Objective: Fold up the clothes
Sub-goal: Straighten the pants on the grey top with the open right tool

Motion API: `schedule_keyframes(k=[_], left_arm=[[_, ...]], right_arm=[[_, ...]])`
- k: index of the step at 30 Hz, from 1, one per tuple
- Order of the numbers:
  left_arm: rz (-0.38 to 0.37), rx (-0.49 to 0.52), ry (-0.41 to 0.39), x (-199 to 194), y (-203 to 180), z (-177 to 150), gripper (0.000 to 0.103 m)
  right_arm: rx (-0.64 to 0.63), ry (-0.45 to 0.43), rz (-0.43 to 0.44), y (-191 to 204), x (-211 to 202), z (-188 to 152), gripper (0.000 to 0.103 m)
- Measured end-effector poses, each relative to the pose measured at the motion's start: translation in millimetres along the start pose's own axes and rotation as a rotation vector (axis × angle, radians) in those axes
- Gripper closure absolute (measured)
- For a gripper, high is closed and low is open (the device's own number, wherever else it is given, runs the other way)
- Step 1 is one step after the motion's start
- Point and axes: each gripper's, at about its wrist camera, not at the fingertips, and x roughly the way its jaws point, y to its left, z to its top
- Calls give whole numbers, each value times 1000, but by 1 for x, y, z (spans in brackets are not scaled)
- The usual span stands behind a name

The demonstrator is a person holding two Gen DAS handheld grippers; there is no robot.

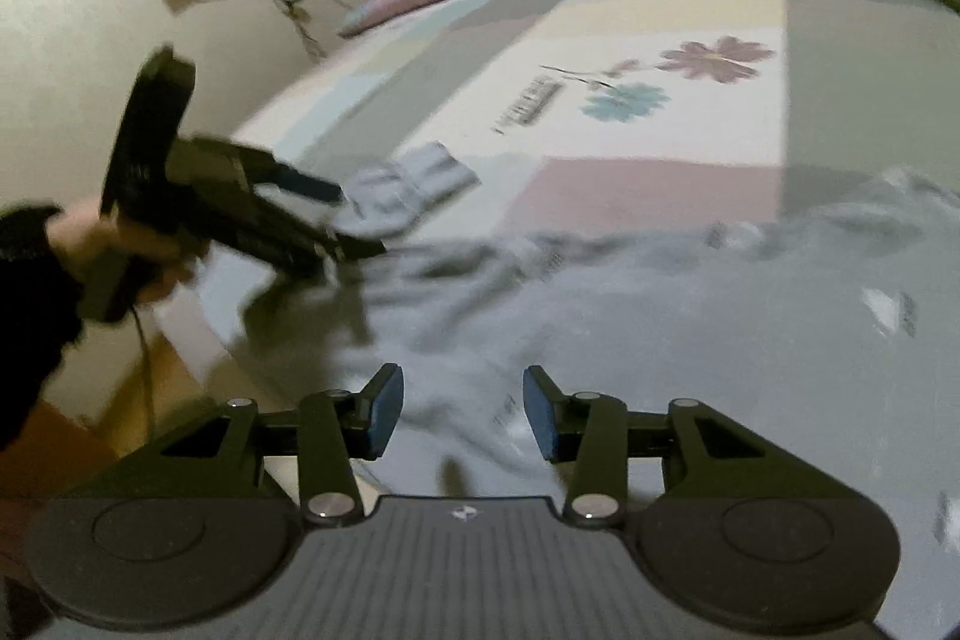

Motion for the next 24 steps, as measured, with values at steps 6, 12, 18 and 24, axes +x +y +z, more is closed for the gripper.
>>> schedule_keyframes(k=[6,12,18,24], left_arm=[[-4,-46,-19,-30,28,-26,19],[-15,-110,-17,-42,58,-64,19],[-89,-160,-39,-37,76,-89,19],[-110,-188,-41,-24,84,-95,18]], right_arm=[[3,34,133,21,62,51,40],[53,107,164,24,135,77,36],[62,96,191,25,159,74,26],[27,59,219,29,181,86,19]])
